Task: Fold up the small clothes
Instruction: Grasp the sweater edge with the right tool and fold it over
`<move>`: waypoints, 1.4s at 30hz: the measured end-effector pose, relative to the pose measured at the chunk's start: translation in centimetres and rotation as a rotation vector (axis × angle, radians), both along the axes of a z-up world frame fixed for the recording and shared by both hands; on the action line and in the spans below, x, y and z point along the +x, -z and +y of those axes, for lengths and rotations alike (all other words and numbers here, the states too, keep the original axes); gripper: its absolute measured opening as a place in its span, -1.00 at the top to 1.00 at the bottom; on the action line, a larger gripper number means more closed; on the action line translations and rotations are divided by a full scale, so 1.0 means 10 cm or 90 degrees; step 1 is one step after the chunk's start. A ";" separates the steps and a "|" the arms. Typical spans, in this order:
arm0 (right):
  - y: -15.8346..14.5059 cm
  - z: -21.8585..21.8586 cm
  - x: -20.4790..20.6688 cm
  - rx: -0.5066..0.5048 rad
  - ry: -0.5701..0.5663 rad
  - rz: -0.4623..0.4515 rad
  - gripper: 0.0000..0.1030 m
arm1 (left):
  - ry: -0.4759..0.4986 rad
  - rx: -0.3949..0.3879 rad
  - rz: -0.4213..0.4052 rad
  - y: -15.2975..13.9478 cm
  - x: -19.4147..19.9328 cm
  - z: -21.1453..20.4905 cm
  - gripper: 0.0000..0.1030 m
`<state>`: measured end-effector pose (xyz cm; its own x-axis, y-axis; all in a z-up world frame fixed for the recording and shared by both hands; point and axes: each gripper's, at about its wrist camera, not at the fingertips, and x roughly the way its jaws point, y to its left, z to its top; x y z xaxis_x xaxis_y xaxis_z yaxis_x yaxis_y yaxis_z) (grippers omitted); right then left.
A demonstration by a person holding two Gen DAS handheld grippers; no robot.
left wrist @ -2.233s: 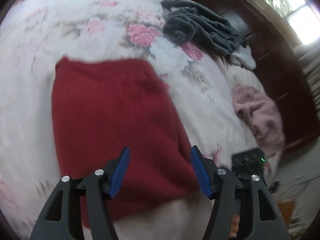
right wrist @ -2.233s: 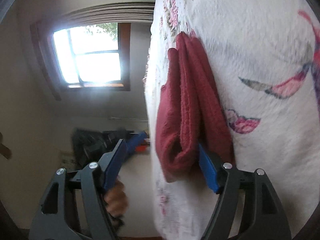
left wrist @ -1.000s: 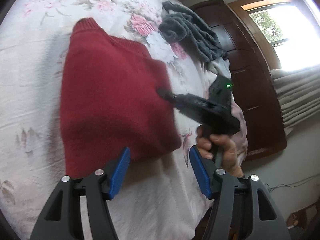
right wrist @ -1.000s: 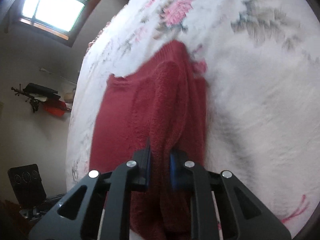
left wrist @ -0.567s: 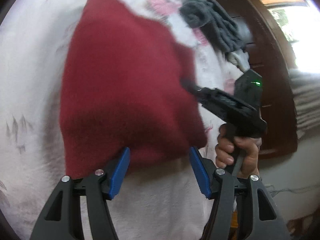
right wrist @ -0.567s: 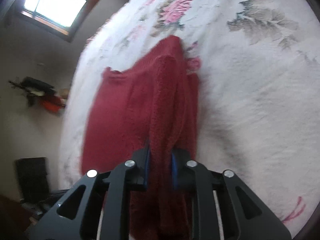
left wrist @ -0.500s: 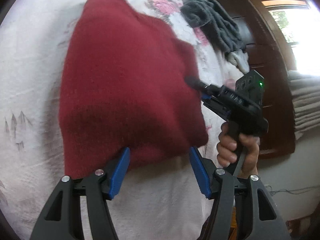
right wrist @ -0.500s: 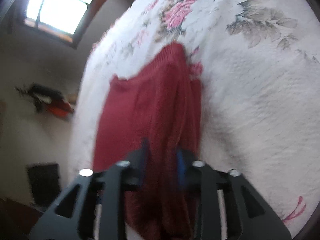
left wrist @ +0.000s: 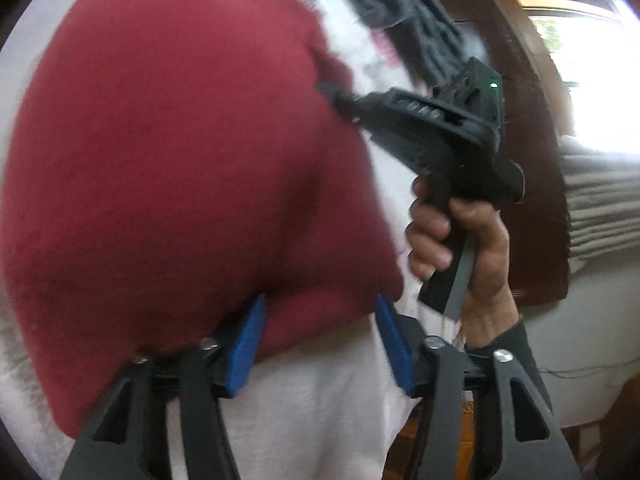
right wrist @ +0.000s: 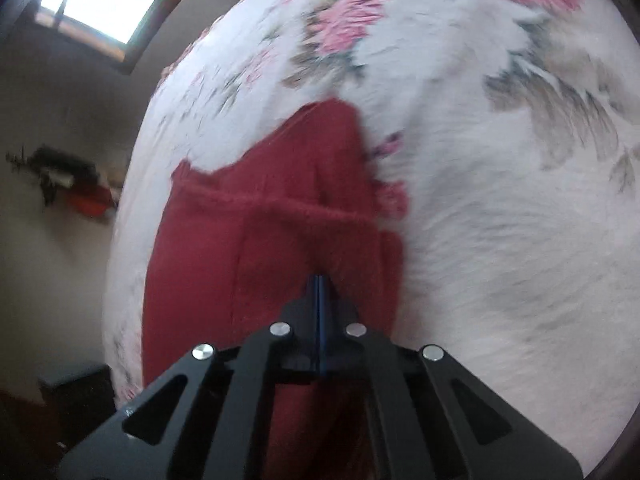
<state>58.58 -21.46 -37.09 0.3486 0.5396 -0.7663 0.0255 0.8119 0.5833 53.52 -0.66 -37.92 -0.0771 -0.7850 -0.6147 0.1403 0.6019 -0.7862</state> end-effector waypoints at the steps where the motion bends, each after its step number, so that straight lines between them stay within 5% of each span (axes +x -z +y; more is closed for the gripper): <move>1: -0.05 -0.02 -0.02 0.000 0.005 -0.009 1.00 | 0.006 -0.008 0.005 -0.04 -0.01 0.02 -0.02; 4: -0.29 -0.05 -0.23 0.013 -0.012 -0.046 0.87 | 0.017 -0.067 -0.020 -0.35 -0.02 0.17 -0.04; 7: -0.50 0.10 -0.46 0.040 -0.076 -0.078 0.87 | -0.038 -0.086 -0.096 -0.76 0.24 0.55 -0.12; 11: -0.40 0.33 -0.68 0.025 -0.146 -0.056 0.91 | -0.097 -0.007 -0.100 -0.69 0.79 0.78 -0.09; 14: -0.11 0.16 -0.70 0.009 -0.113 -0.018 1.00 | -0.067 0.106 -0.070 -0.29 0.99 0.66 0.13; 16: -0.15 0.06 -0.74 0.015 -0.091 -0.019 1.00 | -0.057 0.124 -0.067 -0.20 1.01 0.63 0.13; 19: -0.47 0.03 -0.96 0.036 -0.100 -0.062 0.90 | -0.074 0.125 -0.109 -0.46 0.94 0.67 0.12; 22: -0.59 0.16 -1.14 0.069 -0.136 -0.081 0.90 | -0.043 0.053 -0.171 -0.81 0.57 0.73 0.12; 26: -0.25 0.24 -1.25 0.025 -0.142 -0.032 1.00 | -0.004 0.083 -0.143 -0.52 0.28 0.66 0.22; 29: 0.02 0.11 -1.20 0.051 -0.107 -0.004 1.00 | -0.022 0.090 -0.118 -0.28 0.26 0.66 0.30; 33: -0.15 0.11 -1.29 0.055 -0.091 -0.009 1.00 | -0.028 0.097 -0.126 -0.34 0.22 0.70 0.30; 36: -0.40 0.08 -1.42 0.069 -0.095 -0.047 0.90 | -0.024 0.085 -0.171 -0.60 0.05 0.75 0.11; 40: -0.02 0.09 -1.39 0.008 -0.099 0.034 1.00 | 0.003 0.156 -0.159 -0.39 -0.11 0.74 0.01; 42: -0.11 0.05 -1.33 0.033 -0.093 0.029 0.88 | -0.001 0.153 -0.155 -0.39 -0.18 0.81 -0.01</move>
